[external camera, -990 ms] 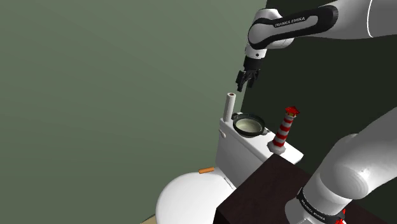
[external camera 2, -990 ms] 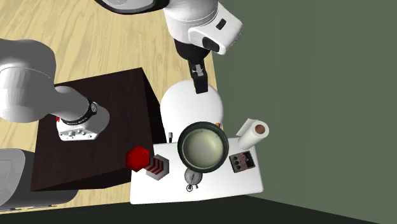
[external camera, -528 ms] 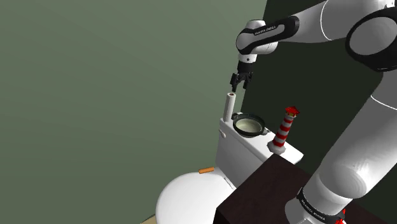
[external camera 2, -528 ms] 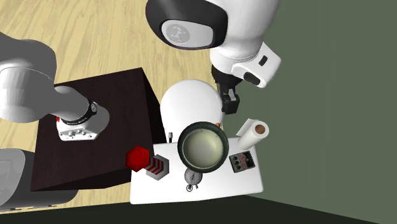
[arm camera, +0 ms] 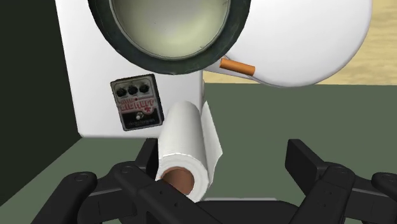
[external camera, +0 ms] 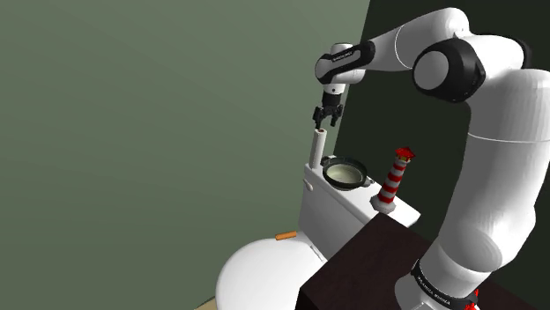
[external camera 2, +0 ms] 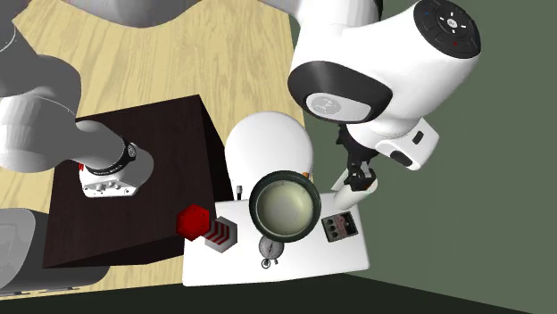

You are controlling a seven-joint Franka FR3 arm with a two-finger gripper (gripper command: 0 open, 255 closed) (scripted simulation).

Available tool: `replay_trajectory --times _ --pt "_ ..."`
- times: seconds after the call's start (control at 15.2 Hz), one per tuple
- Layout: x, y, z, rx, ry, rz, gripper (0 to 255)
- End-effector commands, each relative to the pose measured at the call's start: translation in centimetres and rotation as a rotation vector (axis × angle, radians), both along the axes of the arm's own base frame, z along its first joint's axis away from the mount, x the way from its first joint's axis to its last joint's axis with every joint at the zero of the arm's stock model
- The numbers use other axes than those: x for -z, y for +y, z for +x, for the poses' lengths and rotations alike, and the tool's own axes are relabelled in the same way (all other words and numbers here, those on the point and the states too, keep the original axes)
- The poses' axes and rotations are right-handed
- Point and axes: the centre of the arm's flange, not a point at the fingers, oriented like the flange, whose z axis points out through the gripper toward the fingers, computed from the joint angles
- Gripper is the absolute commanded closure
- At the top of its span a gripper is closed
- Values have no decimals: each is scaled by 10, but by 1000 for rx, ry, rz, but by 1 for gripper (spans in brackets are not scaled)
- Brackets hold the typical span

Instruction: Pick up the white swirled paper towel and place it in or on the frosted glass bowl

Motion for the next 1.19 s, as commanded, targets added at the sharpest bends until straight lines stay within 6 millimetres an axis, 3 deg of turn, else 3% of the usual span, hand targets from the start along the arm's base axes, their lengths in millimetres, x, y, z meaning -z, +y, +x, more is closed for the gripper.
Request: replay_trajectory --times 0.0,0.13,0.66,1.12 --pt "15 -20 19 17 6 2 0" --pt "26 -33 33 30 12 4 0" --pt "66 -32 32 30 12 4 0" --pt "66 -32 32 30 12 4 0"
